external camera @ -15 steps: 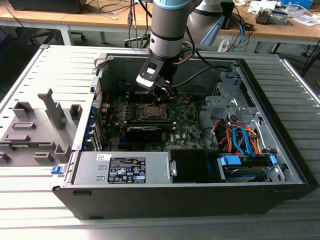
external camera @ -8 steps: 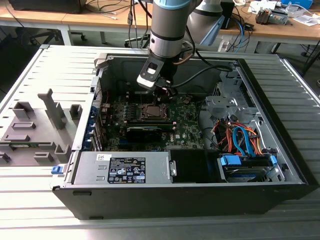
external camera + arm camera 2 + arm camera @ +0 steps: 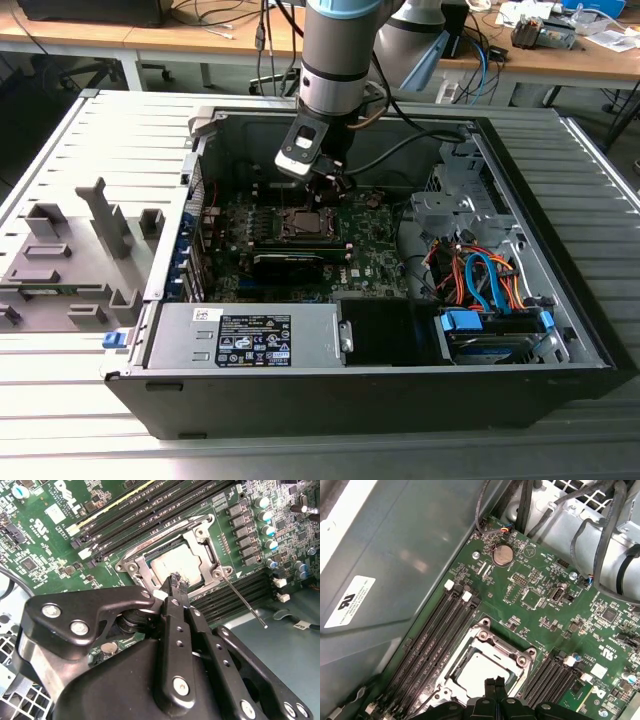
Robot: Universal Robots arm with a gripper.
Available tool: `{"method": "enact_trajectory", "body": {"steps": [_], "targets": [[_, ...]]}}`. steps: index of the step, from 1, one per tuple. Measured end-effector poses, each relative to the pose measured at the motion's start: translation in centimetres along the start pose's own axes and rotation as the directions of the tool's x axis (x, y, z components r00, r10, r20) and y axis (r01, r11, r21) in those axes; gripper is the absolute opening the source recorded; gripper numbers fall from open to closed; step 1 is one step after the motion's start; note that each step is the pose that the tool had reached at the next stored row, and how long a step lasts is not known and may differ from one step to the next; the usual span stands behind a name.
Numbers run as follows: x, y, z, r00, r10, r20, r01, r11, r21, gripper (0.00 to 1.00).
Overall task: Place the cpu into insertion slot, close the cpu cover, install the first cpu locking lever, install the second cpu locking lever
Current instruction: 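Install the first cpu locking lever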
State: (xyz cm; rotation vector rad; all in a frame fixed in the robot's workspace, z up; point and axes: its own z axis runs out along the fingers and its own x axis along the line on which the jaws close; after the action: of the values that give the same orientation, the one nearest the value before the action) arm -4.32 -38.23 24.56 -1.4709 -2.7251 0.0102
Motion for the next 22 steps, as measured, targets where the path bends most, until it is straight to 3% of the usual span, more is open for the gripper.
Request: {"method": "enact_trajectory", "body": {"steps": [22], "targets": [[0.00,0.00,0.00,0.9991,-0.042,0.0011,0.042,0.9991,0.0016,0.11]]}}
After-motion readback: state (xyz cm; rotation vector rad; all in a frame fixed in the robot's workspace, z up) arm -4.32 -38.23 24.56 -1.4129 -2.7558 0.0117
